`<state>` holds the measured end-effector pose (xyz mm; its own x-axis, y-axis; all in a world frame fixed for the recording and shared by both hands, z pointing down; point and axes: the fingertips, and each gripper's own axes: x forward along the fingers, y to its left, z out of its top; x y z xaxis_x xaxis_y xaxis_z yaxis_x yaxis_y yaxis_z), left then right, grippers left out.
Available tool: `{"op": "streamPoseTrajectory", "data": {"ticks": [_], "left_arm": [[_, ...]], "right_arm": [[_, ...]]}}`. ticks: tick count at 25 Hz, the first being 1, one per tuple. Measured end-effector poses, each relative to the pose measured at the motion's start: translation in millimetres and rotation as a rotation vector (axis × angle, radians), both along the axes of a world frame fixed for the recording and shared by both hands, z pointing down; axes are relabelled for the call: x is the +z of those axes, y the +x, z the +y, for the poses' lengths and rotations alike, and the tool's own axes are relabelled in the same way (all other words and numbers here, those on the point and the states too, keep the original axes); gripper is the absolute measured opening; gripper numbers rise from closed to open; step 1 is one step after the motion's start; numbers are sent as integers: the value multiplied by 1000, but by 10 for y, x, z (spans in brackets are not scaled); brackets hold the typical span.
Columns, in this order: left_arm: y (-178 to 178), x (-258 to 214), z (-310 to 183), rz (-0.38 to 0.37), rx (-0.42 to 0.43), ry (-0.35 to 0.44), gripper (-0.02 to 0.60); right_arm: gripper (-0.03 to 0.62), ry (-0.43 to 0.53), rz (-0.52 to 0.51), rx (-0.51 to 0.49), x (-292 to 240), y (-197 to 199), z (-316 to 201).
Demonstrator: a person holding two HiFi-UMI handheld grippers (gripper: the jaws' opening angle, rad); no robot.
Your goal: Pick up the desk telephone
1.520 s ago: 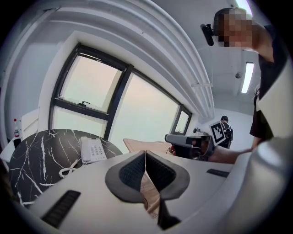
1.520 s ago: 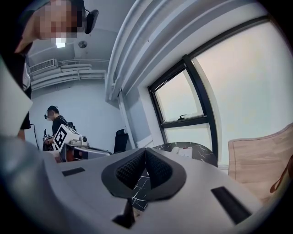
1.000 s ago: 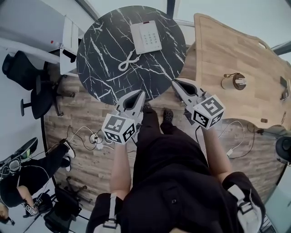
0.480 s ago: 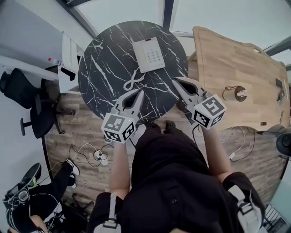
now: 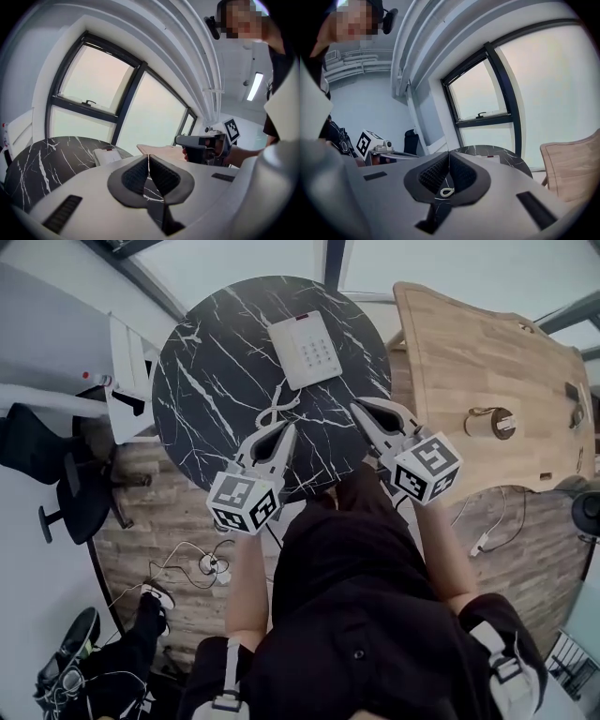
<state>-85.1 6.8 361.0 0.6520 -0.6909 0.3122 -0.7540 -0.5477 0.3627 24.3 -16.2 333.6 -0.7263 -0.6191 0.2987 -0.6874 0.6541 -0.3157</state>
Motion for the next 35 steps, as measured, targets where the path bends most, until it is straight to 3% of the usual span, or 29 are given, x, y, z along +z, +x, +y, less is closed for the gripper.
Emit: {"op": "streamPoseTrajectory", "data": {"ticks": [12, 23, 35], "left_arm": [[3, 305, -536, 32, -44, -103, 19], [-73, 626, -1198, 2, -95, -196, 20], [-136, 1147, -1585, -20, -120, -291, 20]], "right_arm": [[31, -107, 38, -30, 384, -3, -589], [32, -186, 72, -74, 766, -27, -1324], [34, -271, 122, -96, 1295, -66, -1749]]}}
